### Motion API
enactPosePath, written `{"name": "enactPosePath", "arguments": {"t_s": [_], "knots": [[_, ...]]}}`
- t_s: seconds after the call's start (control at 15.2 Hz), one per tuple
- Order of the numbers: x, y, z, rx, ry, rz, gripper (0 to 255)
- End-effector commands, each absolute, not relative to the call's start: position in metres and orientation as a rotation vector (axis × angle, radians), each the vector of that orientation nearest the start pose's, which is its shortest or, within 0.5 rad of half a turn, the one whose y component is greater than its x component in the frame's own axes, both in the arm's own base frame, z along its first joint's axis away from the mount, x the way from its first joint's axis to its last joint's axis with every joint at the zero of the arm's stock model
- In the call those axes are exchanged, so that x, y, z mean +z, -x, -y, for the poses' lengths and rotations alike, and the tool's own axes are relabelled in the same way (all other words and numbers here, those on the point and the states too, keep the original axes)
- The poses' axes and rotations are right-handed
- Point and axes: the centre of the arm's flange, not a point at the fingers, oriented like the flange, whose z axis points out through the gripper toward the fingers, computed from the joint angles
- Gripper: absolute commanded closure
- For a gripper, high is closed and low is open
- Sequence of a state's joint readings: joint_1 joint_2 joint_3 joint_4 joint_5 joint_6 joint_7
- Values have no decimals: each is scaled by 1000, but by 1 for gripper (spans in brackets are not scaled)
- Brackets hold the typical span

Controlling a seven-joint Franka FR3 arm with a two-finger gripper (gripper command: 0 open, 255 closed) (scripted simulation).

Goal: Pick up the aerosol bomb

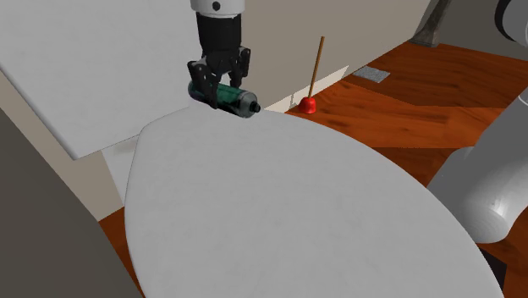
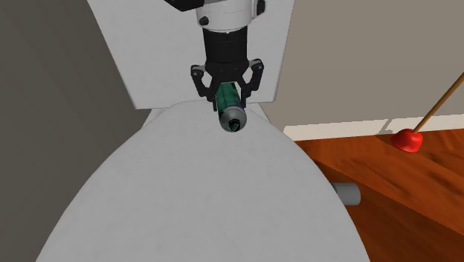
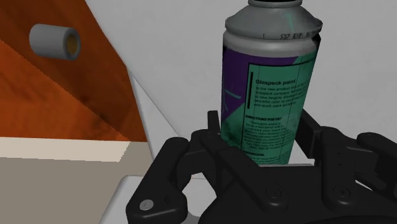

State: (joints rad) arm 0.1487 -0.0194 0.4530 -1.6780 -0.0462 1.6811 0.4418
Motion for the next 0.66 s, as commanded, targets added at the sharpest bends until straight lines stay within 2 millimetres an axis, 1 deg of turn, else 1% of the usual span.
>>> {"name": "enactPosePath", "arguments": {"t_s": [0.0,0.46,0.59], "knots": [[604,-460,-314,-72,3167,261,255],[641,-460,-314,-72,3167,261,255],[642,-460,-314,-72,3167,261,255]]}}
